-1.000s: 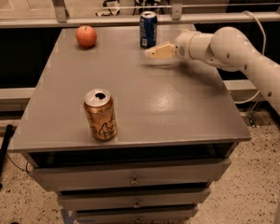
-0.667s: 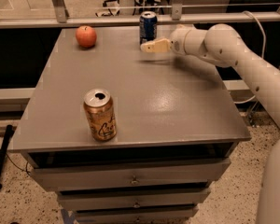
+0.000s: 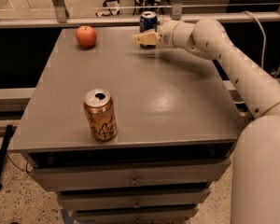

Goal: Pick pepsi can

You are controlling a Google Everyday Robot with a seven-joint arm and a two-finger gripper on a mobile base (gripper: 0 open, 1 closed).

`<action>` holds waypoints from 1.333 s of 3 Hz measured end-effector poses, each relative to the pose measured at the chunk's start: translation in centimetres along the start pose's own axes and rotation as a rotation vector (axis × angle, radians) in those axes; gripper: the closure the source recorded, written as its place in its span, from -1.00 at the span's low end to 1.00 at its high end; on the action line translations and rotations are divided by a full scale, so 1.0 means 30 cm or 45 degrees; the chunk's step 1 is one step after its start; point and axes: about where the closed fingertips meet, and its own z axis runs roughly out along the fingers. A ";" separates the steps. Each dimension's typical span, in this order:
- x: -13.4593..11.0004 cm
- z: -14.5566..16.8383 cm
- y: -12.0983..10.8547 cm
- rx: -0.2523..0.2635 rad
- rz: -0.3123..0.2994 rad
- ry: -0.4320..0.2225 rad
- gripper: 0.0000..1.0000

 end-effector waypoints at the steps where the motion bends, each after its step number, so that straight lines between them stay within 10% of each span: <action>1: -0.001 0.021 0.005 -0.015 -0.006 -0.003 -0.19; 4: -0.088 -0.286 0.054 -0.116 0.054 -0.093 1.00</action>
Offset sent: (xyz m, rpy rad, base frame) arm -0.0213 -0.0224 -0.0090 -0.0278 0.0236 0.0151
